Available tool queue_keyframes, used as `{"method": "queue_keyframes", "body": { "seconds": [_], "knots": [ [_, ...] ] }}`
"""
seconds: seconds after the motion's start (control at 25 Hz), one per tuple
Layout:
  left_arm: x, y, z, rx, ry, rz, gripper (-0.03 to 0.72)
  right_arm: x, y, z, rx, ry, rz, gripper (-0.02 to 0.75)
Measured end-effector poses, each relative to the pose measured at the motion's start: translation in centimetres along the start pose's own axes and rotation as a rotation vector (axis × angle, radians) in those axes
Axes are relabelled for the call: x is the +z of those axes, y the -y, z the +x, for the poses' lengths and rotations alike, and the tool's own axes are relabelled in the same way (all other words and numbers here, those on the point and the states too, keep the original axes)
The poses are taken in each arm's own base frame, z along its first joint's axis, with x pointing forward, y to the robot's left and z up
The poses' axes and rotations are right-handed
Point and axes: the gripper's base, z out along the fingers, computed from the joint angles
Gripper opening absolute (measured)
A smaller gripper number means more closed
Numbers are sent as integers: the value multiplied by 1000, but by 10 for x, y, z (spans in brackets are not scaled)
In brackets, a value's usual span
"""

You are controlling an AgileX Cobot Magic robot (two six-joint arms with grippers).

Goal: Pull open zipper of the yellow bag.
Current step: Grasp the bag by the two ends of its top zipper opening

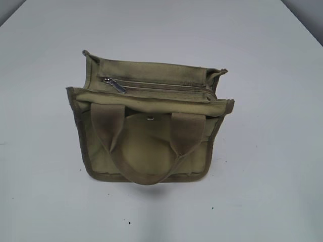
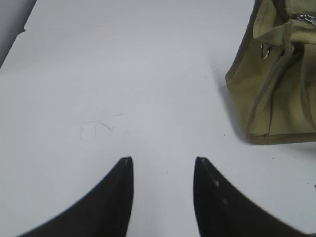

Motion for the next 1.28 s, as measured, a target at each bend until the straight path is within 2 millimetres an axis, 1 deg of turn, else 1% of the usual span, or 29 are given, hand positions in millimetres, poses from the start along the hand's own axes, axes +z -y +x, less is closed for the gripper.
{"method": "queue_keyframes", "body": {
  "seconds": [0.84,1.28],
  "knots": [
    [0,0,0,0,0,0,308,0,0,0,1,0,0,540],
    [0,0,0,0,0,0,286,0,-1,0,5,2,-7,540]
  ]
}}
